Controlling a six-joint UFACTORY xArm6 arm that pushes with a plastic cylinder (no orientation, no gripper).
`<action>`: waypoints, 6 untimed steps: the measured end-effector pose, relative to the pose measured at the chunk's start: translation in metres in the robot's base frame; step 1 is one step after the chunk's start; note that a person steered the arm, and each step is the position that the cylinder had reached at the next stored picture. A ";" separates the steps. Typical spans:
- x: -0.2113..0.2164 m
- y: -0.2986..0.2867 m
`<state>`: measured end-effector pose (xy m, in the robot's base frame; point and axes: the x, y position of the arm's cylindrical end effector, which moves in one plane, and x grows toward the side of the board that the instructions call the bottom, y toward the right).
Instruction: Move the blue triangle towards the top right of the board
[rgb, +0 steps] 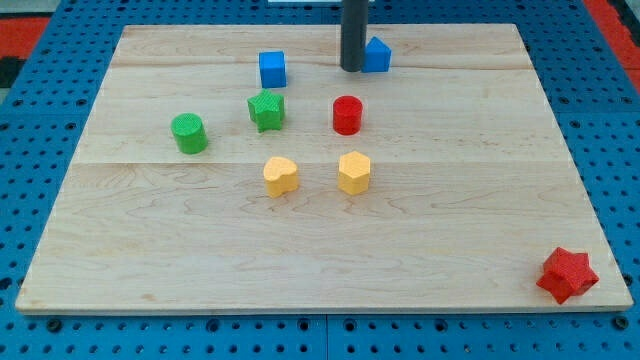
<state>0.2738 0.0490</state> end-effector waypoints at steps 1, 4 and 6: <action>0.000 0.033; -0.032 0.046; -0.050 0.102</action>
<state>0.2238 0.1514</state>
